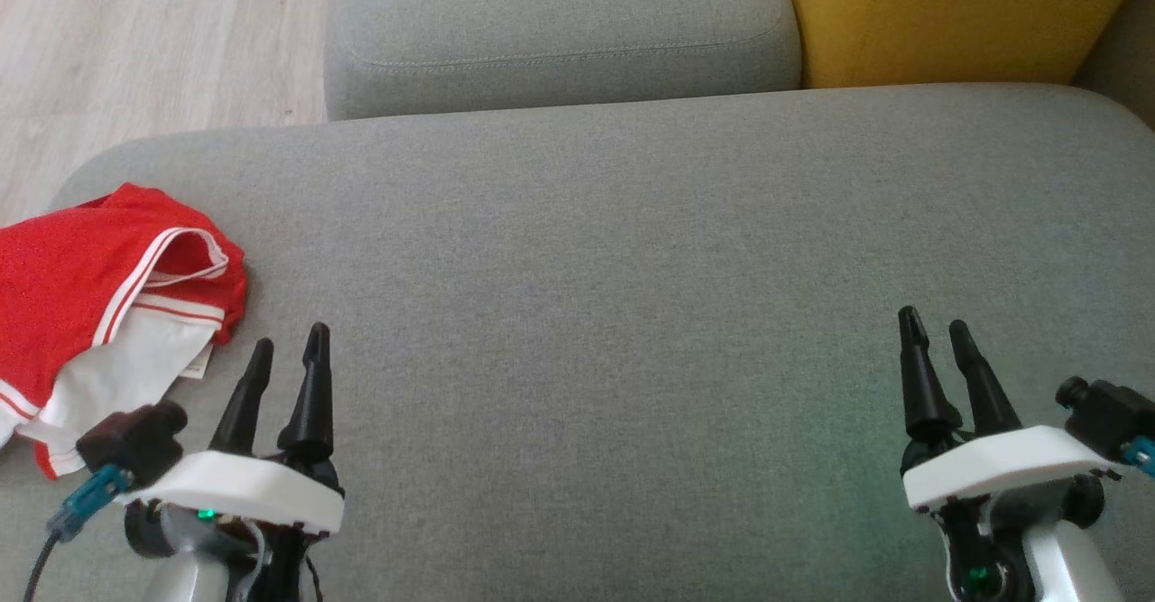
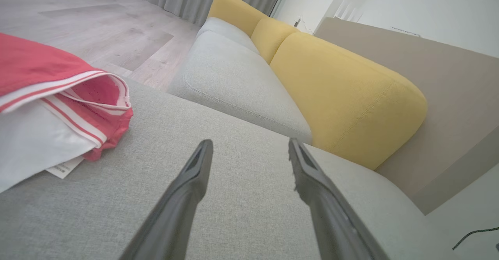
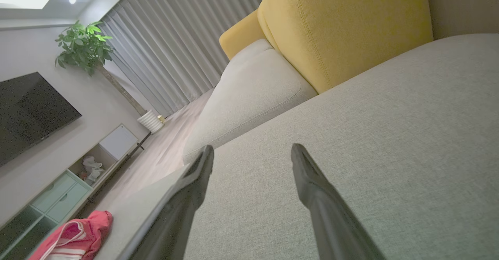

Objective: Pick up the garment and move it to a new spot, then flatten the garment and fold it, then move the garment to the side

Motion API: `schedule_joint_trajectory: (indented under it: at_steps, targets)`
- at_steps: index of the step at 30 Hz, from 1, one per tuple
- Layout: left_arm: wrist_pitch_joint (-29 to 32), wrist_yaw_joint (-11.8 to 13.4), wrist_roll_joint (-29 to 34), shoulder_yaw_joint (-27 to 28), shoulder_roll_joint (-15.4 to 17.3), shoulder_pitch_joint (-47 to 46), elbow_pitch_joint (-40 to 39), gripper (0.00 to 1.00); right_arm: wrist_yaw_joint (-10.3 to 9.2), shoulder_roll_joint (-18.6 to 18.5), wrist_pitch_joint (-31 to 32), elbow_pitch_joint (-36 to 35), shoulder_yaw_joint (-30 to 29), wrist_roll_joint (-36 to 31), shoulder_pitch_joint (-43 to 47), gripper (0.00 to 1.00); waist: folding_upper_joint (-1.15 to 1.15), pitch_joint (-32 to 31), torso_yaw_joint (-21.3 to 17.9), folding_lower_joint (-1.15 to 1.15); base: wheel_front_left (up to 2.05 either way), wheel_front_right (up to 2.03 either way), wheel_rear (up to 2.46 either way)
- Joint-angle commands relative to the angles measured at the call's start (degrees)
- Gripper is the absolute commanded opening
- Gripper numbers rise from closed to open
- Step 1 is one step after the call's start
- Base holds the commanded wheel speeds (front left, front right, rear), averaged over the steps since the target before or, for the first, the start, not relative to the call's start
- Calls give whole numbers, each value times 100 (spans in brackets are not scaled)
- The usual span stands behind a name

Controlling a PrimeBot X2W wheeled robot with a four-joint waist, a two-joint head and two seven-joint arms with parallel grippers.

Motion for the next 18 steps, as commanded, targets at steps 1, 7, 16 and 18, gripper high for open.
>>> schedule_joint_trajectory:
  at_steps: [1, 7, 16, 18]
  targets:
    - [-101, 71, 305, 76, 162, -174, -191, 100, 28, -34, -67, -237, 106, -298, -108, 100, 0, -4, 7, 0, 0, 0, 0]
    - [-201, 225, 772, -38, 230, -159, -140, 100, 30, -8, -97, -257, 137, -821, -71, 100, 0, -21, 22, 0, 0, 0, 0]
    - [-352, 389, 1341, -153, 315, -118, -79, 100, 33, 43, -171, -277, 190, -1555, -15, 100, 0, -28, 16, 0, 0, 0, 0]
    - [-385, 403, 1460, -181, 338, -113, -50, 100, 34, 52, -192, -278, 200, -1715, -2, 100, 0, -26, 15, 0, 0, 0, 0]
